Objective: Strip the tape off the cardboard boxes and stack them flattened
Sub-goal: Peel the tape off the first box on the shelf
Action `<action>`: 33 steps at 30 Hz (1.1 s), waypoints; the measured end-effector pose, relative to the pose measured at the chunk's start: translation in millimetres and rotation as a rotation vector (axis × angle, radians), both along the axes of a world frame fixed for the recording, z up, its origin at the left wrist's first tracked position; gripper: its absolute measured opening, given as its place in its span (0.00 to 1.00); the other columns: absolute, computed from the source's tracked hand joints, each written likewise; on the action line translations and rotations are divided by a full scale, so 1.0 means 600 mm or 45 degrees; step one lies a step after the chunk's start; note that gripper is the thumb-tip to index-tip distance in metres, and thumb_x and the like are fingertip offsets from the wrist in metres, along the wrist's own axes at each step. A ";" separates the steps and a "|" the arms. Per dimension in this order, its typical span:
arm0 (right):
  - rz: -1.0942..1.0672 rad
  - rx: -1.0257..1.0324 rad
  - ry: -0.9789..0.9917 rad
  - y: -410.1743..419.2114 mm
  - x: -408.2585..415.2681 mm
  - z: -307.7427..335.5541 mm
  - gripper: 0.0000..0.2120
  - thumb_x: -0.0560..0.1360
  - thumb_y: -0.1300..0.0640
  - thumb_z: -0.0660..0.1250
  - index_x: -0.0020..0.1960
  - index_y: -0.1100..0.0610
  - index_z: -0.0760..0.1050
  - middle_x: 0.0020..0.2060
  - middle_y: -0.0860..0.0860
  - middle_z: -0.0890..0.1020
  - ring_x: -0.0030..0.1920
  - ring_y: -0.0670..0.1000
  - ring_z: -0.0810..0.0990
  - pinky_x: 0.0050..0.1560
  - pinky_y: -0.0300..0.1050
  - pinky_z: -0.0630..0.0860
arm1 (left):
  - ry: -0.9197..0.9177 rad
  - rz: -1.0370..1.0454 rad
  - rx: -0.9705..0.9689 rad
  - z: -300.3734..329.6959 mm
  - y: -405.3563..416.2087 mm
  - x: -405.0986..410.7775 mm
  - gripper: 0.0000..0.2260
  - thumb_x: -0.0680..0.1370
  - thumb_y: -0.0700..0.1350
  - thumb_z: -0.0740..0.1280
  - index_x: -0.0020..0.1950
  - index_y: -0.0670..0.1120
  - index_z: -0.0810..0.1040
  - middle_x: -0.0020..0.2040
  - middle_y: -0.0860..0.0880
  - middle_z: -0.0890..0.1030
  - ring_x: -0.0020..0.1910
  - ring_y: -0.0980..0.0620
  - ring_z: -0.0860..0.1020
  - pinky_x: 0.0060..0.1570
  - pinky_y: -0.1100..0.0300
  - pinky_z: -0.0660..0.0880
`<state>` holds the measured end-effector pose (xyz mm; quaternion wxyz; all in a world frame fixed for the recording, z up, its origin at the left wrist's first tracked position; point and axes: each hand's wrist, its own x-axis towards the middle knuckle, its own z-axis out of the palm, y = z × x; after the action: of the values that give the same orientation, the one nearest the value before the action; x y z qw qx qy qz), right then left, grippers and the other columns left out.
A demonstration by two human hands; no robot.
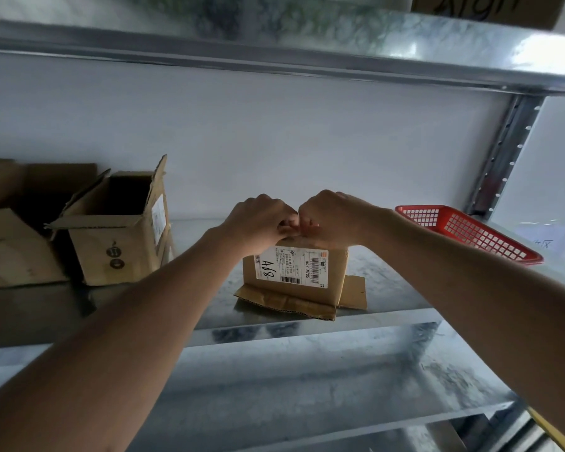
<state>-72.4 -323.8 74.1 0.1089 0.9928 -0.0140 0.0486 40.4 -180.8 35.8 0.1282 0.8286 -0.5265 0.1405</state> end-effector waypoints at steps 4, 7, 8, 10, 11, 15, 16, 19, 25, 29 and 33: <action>-0.051 0.305 -0.062 -0.018 -0.005 -0.003 0.06 0.80 0.50 0.70 0.53 0.50 0.84 0.45 0.44 0.82 0.50 0.49 0.83 0.51 0.48 0.82 | -0.216 -0.008 0.079 -0.001 -0.008 -0.009 0.06 0.84 0.50 0.65 0.57 0.51 0.80 0.40 0.53 0.77 0.39 0.51 0.76 0.41 0.55 0.72; -0.115 0.319 -0.171 -0.017 -0.005 -0.018 0.06 0.78 0.47 0.73 0.52 0.48 0.85 0.45 0.46 0.85 0.48 0.50 0.82 0.46 0.48 0.82 | -0.303 -0.016 0.125 0.002 -0.011 -0.012 0.08 0.85 0.49 0.63 0.55 0.47 0.79 0.38 0.51 0.77 0.33 0.50 0.74 0.35 0.56 0.69; -0.143 0.298 -0.225 -0.014 -0.004 -0.023 0.07 0.78 0.46 0.73 0.51 0.47 0.85 0.45 0.47 0.85 0.46 0.51 0.82 0.42 0.46 0.80 | -0.315 -0.014 0.132 0.002 -0.010 -0.011 0.09 0.85 0.49 0.62 0.54 0.47 0.79 0.36 0.51 0.75 0.31 0.51 0.73 0.33 0.55 0.68; -0.167 0.238 -0.274 -0.007 -0.002 -0.029 0.07 0.78 0.45 0.72 0.50 0.48 0.84 0.43 0.48 0.84 0.43 0.53 0.81 0.37 0.44 0.75 | -0.333 -0.011 0.124 0.002 -0.009 -0.010 0.09 0.86 0.49 0.61 0.53 0.47 0.79 0.33 0.53 0.70 0.28 0.53 0.69 0.31 0.56 0.65; -0.158 0.196 -0.272 -0.002 -0.001 -0.030 0.08 0.78 0.46 0.71 0.48 0.49 0.83 0.41 0.49 0.82 0.41 0.54 0.81 0.35 0.44 0.73 | -0.341 -0.006 0.118 0.002 -0.009 -0.010 0.09 0.85 0.48 0.61 0.52 0.48 0.79 0.32 0.53 0.69 0.28 0.54 0.69 0.29 0.56 0.63; -0.083 -0.155 -0.236 0.015 0.003 -0.036 0.10 0.83 0.54 0.64 0.43 0.53 0.71 0.36 0.48 0.72 0.31 0.48 0.70 0.31 0.44 0.64 | -0.252 0.000 0.040 0.001 -0.001 -0.008 0.10 0.84 0.46 0.60 0.53 0.49 0.82 0.39 0.49 0.81 0.34 0.48 0.77 0.33 0.56 0.70; -0.052 -0.205 -0.218 0.016 0.004 -0.036 0.08 0.83 0.56 0.63 0.45 0.54 0.72 0.37 0.48 0.70 0.31 0.49 0.69 0.32 0.45 0.65 | -0.186 -0.015 0.009 0.000 0.004 -0.005 0.10 0.83 0.46 0.61 0.53 0.51 0.83 0.42 0.49 0.83 0.36 0.47 0.78 0.36 0.55 0.72; 0.019 -0.310 -0.144 0.020 0.002 -0.030 0.04 0.82 0.58 0.64 0.55 0.57 0.75 0.42 0.50 0.69 0.33 0.50 0.69 0.34 0.46 0.66 | -0.047 -0.053 -0.019 0.000 0.014 -0.001 0.10 0.82 0.46 0.62 0.47 0.56 0.82 0.39 0.54 0.82 0.36 0.51 0.77 0.35 0.57 0.69; 0.017 -0.432 -0.106 0.031 -0.003 -0.026 0.07 0.81 0.61 0.64 0.58 0.59 0.73 0.46 0.53 0.70 0.30 0.49 0.63 0.33 0.46 0.65 | -0.038 -0.026 -0.019 0.002 0.011 -0.001 0.20 0.81 0.42 0.62 0.31 0.59 0.69 0.32 0.57 0.75 0.32 0.56 0.73 0.31 0.59 0.63; 0.004 -0.384 -0.119 0.031 -0.003 -0.027 0.08 0.81 0.61 0.64 0.60 0.60 0.73 0.46 0.52 0.67 0.33 0.51 0.67 0.36 0.47 0.68 | -0.168 -0.006 0.000 0.000 0.007 -0.009 0.13 0.83 0.43 0.61 0.38 0.51 0.74 0.31 0.53 0.71 0.33 0.47 0.73 0.35 0.56 0.65; 0.010 -0.318 -0.164 0.026 -0.008 -0.030 0.08 0.84 0.57 0.62 0.60 0.60 0.74 0.47 0.52 0.70 0.36 0.52 0.72 0.37 0.48 0.70 | -0.271 -0.024 0.001 -0.002 -0.002 -0.012 0.14 0.84 0.45 0.60 0.42 0.44 0.80 0.32 0.49 0.74 0.31 0.47 0.73 0.35 0.55 0.66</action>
<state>-77.1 -308.2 56.4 0.2302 0.9664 -0.0108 0.1141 33.4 -182.0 34.9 0.0725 0.8042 -0.5449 0.2262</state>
